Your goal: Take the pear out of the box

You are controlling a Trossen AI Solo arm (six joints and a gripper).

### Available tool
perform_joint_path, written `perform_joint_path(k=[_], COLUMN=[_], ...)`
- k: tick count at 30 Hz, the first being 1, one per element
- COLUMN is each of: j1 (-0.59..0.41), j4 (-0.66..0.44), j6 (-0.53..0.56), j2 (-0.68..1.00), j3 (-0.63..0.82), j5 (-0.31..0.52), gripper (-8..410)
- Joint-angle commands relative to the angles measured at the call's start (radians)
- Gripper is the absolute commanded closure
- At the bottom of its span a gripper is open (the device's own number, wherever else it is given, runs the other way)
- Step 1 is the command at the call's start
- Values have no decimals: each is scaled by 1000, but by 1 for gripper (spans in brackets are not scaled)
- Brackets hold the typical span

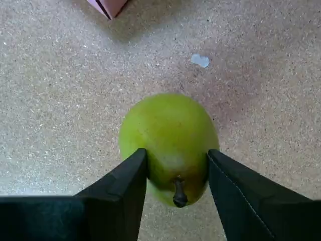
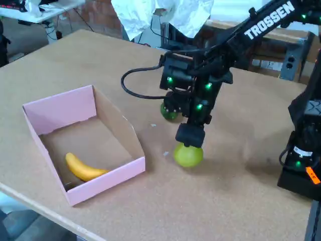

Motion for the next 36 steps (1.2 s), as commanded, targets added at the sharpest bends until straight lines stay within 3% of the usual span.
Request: perform_joint_path(k=[1, 32, 36], j1=[0, 0, 0], j4=[10, 86, 88], j6=[2, 18, 19], j2=[2, 32, 32], j3=[-1, -35, -35], j5=[-2, -37, -55], gripper=[334, 312, 287])
